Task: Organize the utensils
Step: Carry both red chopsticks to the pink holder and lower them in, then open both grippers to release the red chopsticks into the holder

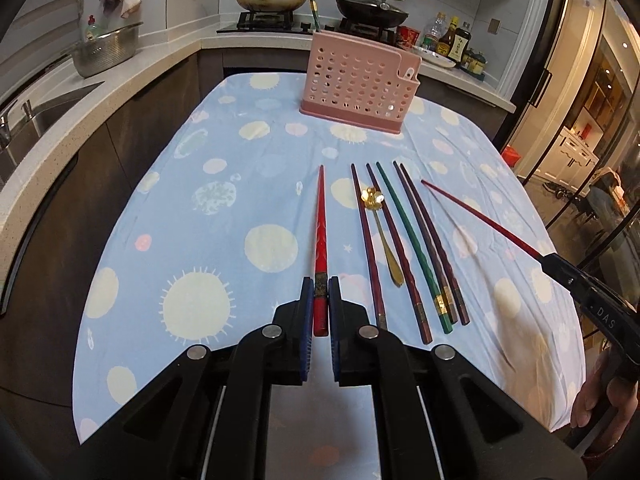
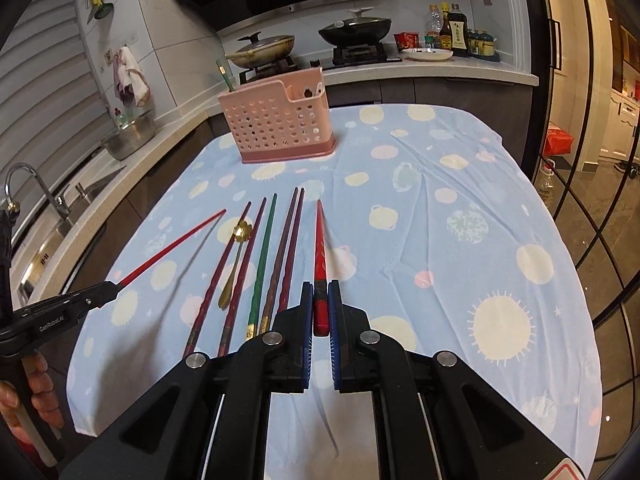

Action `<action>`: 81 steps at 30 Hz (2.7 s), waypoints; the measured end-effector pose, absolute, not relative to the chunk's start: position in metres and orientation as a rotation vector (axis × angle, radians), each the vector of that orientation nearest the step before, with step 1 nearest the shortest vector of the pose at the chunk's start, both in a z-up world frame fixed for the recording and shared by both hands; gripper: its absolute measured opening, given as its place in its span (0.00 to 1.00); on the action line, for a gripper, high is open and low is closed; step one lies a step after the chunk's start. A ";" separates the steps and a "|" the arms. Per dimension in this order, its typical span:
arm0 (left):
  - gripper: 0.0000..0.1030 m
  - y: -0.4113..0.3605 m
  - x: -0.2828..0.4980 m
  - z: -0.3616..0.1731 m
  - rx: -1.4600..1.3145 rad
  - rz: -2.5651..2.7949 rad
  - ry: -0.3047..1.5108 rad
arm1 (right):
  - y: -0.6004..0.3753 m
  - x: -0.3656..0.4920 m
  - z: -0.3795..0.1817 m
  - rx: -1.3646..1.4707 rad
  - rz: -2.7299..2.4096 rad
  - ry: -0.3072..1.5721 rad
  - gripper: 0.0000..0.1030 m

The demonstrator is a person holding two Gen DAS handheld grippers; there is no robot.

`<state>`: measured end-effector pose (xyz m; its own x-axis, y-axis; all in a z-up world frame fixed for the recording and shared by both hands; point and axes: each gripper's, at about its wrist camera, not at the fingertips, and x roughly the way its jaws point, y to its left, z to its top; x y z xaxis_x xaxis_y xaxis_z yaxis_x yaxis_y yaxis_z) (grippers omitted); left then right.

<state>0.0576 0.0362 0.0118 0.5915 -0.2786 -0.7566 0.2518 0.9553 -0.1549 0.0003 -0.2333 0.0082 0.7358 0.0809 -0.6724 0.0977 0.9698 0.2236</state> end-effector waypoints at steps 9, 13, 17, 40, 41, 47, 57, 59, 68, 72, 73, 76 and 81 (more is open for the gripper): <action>0.07 0.046 0.079 0.056 -0.031 -0.274 0.766 | -0.247 0.017 0.057 0.250 0.002 0.620 0.07; 0.07 0.046 0.091 0.074 -0.025 -0.265 0.717 | -0.253 0.030 0.076 0.240 0.003 0.571 0.07; 0.07 0.045 0.106 0.088 -0.024 -0.259 0.680 | -0.258 0.045 0.089 0.237 0.003 0.538 0.07; 0.07 0.018 0.185 0.145 0.013 -0.271 0.565 | -0.264 0.144 0.138 0.213 0.026 0.466 0.07; 0.07 0.017 0.189 0.149 0.010 -0.271 0.558 | -0.264 0.150 0.142 0.209 0.027 0.460 0.07; 0.07 0.008 0.219 0.183 -0.005 -0.278 0.495 | -0.262 0.190 0.172 0.216 0.043 0.411 0.07; 0.07 -0.015 0.278 0.260 -0.019 -0.297 0.386 | -0.256 0.258 0.233 0.222 0.043 0.326 0.07; 0.07 -0.020 0.290 0.269 -0.023 -0.304 0.372 | -0.256 0.272 0.239 0.230 0.045 0.322 0.07; 0.07 -0.043 0.335 0.255 -0.072 -0.346 0.419 | -0.248 0.319 0.218 0.255 0.072 0.374 0.07; 0.07 -0.053 0.351 0.225 -0.074 -0.355 0.483 | -0.244 0.331 0.192 0.241 0.072 0.434 0.07; 0.07 -0.054 0.355 0.217 -0.077 -0.359 0.500 | -0.243 0.332 0.185 0.236 0.069 0.448 0.07; 0.07 -0.056 0.362 0.197 -0.083 -0.365 0.546 | -0.244 0.335 0.166 0.230 0.061 0.490 0.07; 0.07 -0.062 0.363 0.178 -0.059 -0.351 0.579 | -0.245 0.335 0.142 0.220 0.054 0.535 0.07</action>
<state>0.3634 -0.0625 0.1780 0.7794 -0.3409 -0.5257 0.3080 0.9391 -0.1523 0.3351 -0.2446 0.1422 0.8593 0.1081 -0.4999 0.0066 0.9750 0.2222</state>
